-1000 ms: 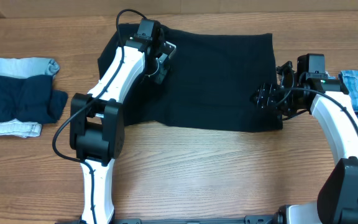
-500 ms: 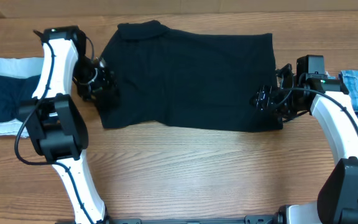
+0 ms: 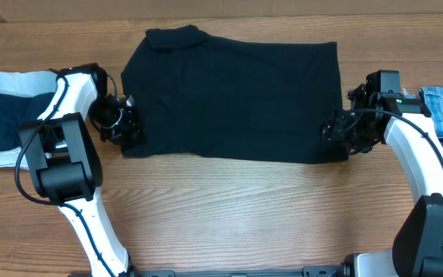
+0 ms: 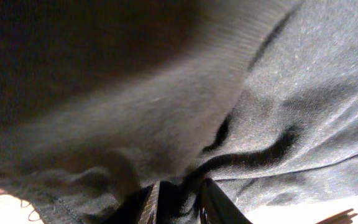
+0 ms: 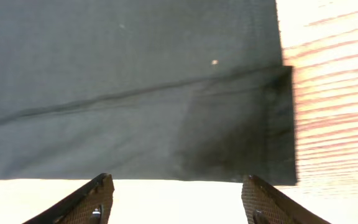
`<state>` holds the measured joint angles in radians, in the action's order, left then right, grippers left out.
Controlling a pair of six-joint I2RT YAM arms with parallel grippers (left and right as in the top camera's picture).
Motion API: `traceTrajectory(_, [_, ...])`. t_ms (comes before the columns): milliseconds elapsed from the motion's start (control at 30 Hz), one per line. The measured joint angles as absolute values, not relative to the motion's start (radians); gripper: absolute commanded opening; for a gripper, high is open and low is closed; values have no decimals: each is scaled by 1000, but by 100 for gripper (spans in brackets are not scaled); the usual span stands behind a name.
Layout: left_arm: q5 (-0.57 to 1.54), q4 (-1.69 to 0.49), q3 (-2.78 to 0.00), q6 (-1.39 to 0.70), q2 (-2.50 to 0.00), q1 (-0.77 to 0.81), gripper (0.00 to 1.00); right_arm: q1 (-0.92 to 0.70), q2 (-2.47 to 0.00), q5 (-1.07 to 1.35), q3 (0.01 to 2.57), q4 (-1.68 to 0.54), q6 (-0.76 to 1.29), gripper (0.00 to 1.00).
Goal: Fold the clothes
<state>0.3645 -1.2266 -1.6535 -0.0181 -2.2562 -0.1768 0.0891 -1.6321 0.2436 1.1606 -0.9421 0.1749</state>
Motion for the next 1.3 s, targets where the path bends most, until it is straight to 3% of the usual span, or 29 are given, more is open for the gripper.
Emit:
traceTrajectory(33, [378,-1215,-1654,-14,-2255,-186,34,89,-1631,219,1132,-902,193,17])
traceTrajectory(67, [386,-1212,-1654,-6,-2253,-187,35,89,-1633,208,1079,-839,203,4])
traceTrajectory(200, [392,-1214,-1654,0,-2253,-188,36,89,-1633,222,1027,-849,258,4])
traceTrajectory(400, [393,-1215,-1654,3,-2252,-188,34,88,-1672,157,850,-595,415,4])
traceTrajectory(833, [390,-1213,-1654,3,-2252,-194,34,78,-1693,-183,857,-513,411,4])
traceTrajectory(1000, [358,-1228,-1697,6,-2252,-199,43,78,-1697,-215,865,-529,396,4])
traceTrajectory(1067, [336,-1251,-1774,9,-2244,-208,52,81,-1706,-237,896,-606,391,9])
traceTrajectory(1133, [331,-1261,-1828,25,-2210,-210,54,86,-1706,-223,939,-687,389,19])
traceTrajectory(1200, [356,-1266,-1850,41,-2152,-202,48,91,-1681,-154,1030,-761,389,27])
traceTrajectory(1300, [374,-1263,-1855,80,-2134,-127,34,91,-1610,-16,1089,-776,353,27])
